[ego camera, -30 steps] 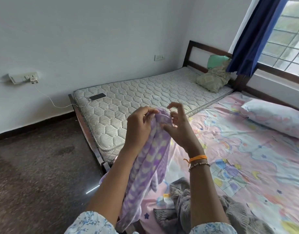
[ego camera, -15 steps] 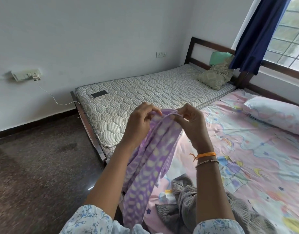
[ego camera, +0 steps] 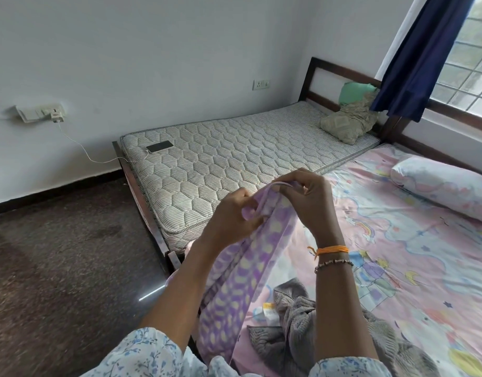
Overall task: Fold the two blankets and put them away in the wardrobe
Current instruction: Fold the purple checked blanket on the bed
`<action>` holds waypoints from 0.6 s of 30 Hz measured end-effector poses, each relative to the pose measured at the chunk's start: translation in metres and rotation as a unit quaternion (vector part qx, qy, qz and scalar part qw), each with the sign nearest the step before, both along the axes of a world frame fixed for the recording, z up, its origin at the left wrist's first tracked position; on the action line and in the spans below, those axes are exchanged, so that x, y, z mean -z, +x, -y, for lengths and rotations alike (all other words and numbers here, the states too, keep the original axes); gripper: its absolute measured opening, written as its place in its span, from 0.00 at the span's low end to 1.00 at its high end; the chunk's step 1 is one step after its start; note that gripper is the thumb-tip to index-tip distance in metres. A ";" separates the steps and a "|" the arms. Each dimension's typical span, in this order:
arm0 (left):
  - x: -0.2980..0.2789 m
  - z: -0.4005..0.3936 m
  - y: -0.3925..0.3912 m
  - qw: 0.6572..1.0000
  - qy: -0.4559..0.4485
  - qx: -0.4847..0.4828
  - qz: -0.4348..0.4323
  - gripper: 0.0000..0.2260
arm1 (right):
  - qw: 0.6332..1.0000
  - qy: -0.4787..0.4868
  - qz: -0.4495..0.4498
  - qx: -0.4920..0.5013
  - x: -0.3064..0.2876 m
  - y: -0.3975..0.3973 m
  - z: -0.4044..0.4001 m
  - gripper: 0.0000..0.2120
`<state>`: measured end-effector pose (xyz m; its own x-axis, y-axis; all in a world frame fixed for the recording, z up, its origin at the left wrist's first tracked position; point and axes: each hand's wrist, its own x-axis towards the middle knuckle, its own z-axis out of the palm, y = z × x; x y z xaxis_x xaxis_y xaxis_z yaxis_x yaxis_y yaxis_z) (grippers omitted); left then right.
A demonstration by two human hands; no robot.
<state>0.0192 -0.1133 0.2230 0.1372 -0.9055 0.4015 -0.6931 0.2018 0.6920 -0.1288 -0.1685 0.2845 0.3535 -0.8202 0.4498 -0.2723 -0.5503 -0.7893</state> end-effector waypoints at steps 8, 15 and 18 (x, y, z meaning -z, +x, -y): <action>0.017 -0.002 0.018 0.999 -0.002 -0.029 -0.015 0.12 | 1.000 -0.001 0.005 0.029 -0.001 -0.008 0.005 0.04; 0.000 -0.011 0.025 0.996 -0.030 -0.034 -0.071 0.07 | 0.975 0.132 0.110 0.141 0.017 -0.007 0.019 0.16; -0.011 -0.008 0.020 0.994 -0.103 -0.040 0.004 0.07 | 0.948 0.168 0.231 0.141 0.012 -0.001 0.017 0.18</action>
<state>0.0389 -0.1055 0.2340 0.2005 -0.7899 0.5795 -0.7182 0.2837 0.6353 -0.1295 -0.1852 0.2728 -0.0721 -0.9774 0.1989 0.0462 -0.2025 -0.9782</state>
